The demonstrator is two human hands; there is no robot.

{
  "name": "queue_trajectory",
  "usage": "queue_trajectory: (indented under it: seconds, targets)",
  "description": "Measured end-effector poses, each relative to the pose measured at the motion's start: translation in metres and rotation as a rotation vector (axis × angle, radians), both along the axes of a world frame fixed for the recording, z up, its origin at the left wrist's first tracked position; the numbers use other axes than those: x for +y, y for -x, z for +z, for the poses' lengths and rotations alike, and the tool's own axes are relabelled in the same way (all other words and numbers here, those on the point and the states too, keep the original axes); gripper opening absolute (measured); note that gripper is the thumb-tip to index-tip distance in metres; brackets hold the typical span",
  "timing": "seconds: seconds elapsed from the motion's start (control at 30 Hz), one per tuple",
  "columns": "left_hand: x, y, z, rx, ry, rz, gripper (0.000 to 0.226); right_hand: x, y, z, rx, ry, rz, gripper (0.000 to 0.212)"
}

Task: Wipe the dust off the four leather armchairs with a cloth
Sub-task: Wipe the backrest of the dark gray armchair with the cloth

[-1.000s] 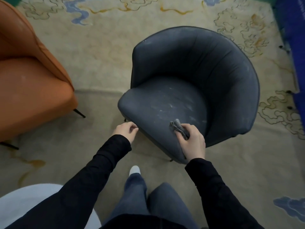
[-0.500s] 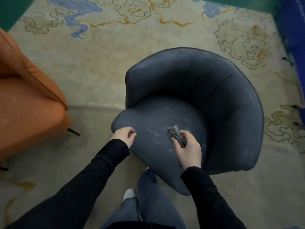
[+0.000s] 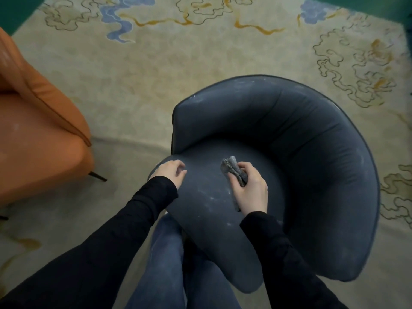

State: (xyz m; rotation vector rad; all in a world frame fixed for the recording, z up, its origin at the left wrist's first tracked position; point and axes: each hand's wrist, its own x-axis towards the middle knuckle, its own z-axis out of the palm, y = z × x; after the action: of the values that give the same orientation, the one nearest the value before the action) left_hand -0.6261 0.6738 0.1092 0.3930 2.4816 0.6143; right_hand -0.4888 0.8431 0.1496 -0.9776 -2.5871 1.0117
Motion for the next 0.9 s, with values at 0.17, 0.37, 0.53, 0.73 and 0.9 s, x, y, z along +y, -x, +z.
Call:
queue_trajectory:
  seconds: [0.17,0.37,0.53,0.73,0.9]
  targets:
    - [0.012,0.046,-0.014,0.006,-0.003,-0.011,0.026,0.006,0.048,-0.007,-0.012,-0.041,0.013,0.019]
    - [0.017,0.110,-0.036,-0.031,-0.005,-0.010,0.028,0.009,0.116,-0.021,-0.068,-0.062,-0.001,0.020]
    - [0.019,0.161,-0.052,-0.062,-0.011,-0.022,0.038,0.013,0.174,-0.031,-0.096,-0.087,-0.002,0.020]
    - [0.039,0.214,-0.065,0.008,-0.018,-0.075,0.057,0.033,0.239,-0.049,-0.064,-0.294,0.012,0.021]
    - [0.063,0.232,-0.084,0.104,-0.060,-0.128,0.078,0.050,0.283,-0.074,0.012,-0.516,0.059,0.018]
